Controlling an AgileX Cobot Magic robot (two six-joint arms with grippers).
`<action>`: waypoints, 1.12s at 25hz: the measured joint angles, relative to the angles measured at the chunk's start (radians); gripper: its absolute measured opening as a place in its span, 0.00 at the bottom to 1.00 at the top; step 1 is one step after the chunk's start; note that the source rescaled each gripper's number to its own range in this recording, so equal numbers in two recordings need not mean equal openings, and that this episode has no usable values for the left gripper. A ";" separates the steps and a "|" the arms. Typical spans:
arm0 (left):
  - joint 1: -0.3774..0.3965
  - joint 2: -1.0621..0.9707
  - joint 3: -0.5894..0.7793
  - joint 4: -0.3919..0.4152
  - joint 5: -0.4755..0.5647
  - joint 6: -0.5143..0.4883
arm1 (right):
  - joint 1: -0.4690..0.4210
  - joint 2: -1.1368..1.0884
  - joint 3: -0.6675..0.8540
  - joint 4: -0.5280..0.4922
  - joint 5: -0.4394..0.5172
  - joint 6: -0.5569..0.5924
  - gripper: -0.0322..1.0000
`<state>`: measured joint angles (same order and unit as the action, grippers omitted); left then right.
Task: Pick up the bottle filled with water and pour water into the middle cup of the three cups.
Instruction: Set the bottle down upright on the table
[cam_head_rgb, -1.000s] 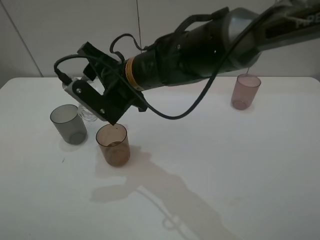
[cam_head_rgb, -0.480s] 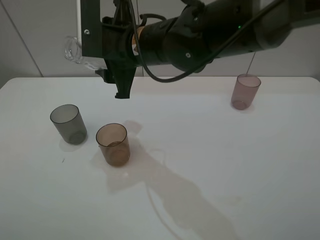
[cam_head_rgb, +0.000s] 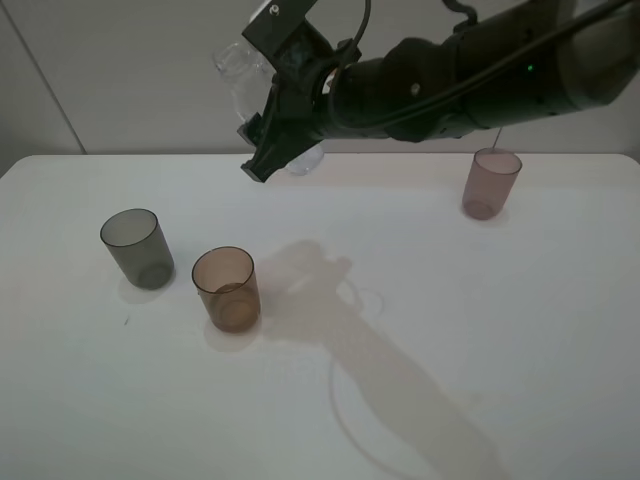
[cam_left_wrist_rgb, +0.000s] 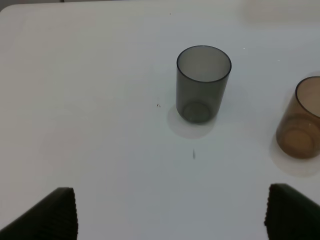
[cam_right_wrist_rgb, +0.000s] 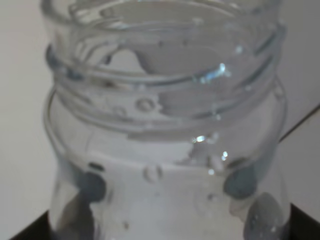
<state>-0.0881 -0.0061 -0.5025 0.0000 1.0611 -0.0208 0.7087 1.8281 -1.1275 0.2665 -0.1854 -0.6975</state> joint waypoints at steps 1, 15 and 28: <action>0.000 0.000 0.000 0.000 0.000 0.000 | -0.004 -0.007 0.028 0.020 -0.036 0.000 0.08; 0.000 0.000 0.000 0.000 0.000 0.000 | -0.019 0.042 0.339 0.163 -0.442 0.011 0.08; 0.000 0.000 0.000 0.000 0.000 0.000 | -0.013 0.080 0.349 0.288 -0.505 0.169 0.08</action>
<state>-0.0881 -0.0061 -0.5025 0.0000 1.0611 -0.0208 0.6955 1.9078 -0.7783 0.5548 -0.6899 -0.5285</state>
